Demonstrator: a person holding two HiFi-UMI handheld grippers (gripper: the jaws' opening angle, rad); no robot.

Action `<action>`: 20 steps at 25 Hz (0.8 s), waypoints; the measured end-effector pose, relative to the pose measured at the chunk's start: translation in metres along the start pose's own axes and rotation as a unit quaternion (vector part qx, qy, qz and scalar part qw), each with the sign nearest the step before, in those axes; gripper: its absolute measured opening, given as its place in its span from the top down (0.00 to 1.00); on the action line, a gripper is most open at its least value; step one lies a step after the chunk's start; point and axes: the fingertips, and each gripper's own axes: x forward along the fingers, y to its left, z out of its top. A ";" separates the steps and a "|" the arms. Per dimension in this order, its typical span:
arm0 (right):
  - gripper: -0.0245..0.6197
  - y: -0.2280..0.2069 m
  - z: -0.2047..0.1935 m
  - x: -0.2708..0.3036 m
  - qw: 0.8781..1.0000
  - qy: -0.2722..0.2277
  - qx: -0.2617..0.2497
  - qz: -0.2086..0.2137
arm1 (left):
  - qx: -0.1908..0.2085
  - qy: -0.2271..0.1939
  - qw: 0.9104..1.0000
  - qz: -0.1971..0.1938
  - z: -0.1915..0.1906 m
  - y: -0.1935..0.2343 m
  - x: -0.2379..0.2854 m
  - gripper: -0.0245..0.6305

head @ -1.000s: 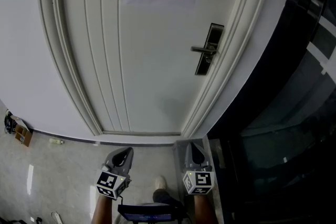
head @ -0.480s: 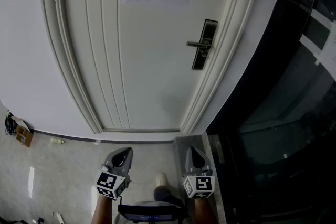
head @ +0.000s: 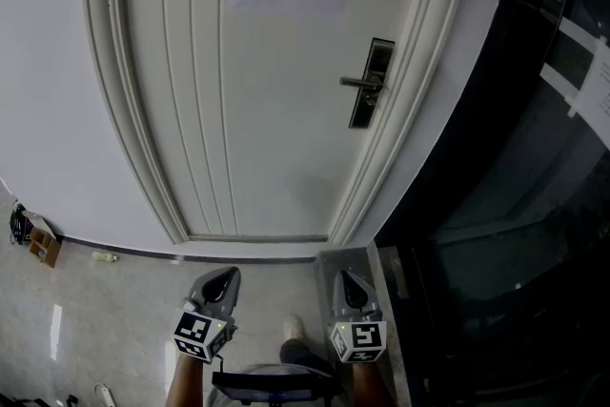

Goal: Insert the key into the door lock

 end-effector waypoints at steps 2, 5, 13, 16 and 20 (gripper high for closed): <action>0.96 0.004 0.001 0.002 1.000 0.001 -0.003 0.005 | 0.000 -0.002 1.000 0.002 0.002 0.003 -0.001 0.96; 0.96 0.007 0.000 0.002 1.000 0.003 -0.005 0.009 | 0.001 -0.003 1.000 0.004 0.002 0.003 -0.001 0.96; 0.96 0.006 0.003 0.002 1.000 -0.004 -0.008 0.006 | 0.000 -0.001 1.000 0.002 -0.001 0.005 0.000 0.96; 0.96 0.007 0.002 0.004 1.000 -0.003 -0.009 0.007 | 0.000 0.000 1.000 0.002 -0.001 0.007 0.001 0.96; 0.96 0.010 0.005 0.006 1.000 -0.005 -0.010 0.009 | 0.000 -0.001 1.000 0.003 0.000 0.009 0.001 0.96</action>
